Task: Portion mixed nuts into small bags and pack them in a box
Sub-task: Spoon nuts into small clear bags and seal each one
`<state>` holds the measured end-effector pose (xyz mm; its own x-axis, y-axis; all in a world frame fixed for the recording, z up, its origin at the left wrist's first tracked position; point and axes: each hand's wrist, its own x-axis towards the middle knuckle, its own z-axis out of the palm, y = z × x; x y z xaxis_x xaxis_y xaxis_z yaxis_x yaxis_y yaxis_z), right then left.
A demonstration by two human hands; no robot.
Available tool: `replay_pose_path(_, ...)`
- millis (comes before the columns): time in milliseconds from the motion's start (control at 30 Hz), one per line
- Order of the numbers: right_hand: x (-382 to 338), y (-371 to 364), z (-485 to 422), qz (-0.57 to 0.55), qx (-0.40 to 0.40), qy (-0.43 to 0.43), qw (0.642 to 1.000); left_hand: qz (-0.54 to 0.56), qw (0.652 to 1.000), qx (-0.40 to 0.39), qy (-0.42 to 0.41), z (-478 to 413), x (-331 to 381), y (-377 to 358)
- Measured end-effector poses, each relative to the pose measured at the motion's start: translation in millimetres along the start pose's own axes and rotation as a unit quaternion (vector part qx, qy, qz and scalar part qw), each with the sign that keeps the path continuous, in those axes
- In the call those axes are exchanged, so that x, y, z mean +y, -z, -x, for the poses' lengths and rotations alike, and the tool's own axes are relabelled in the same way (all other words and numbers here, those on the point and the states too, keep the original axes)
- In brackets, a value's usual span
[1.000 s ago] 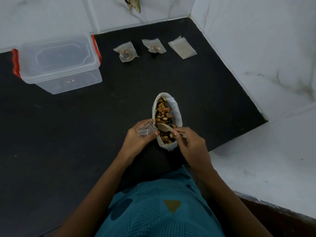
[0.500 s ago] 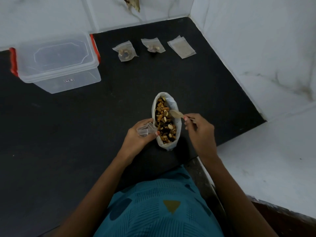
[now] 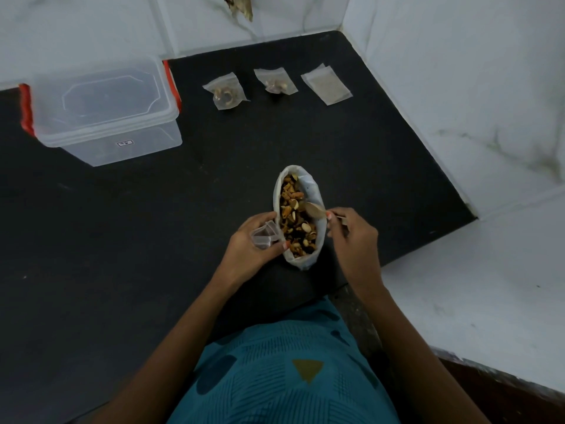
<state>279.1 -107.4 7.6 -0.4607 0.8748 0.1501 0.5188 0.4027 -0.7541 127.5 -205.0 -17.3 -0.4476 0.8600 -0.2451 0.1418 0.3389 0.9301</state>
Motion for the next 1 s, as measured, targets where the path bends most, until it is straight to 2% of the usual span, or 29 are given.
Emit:
replay_pose_path(433, -5.4, -12.5, -4.8, -0.179, 0.047, -0.184, 0.965, -0.007, 1.0, -0.012, -0.015, -1.8, -2.4, -1.4)
replay_pose_path(533, -1.8, -10.4, -8.9, -0.219, 0.045, -0.239, 0.945, -0.008, 1.0, -0.015, -0.016, -1.6, -2.5, -1.2)
replay_pose_path(633, 4.0, -7.6, -12.6, -0.279, 0.063, -0.307, 0.907, -0.005, 1.0, -0.015, -0.016, -1.5, -2.6, -1.4)
replay_pose_path(833, 0.6, -12.7, -9.2, -0.273, 0.059, -0.285, 0.917, -0.005, 1.0, -0.021, -0.023, -1.9, -2.0, -2.3)
replay_pose_path(1000, 5.2, -5.5, -11.3, -0.346, 0.068, -0.351, 0.868, -0.012, 1.0, -0.02, -0.021, -1.2, -1.5, -1.2)
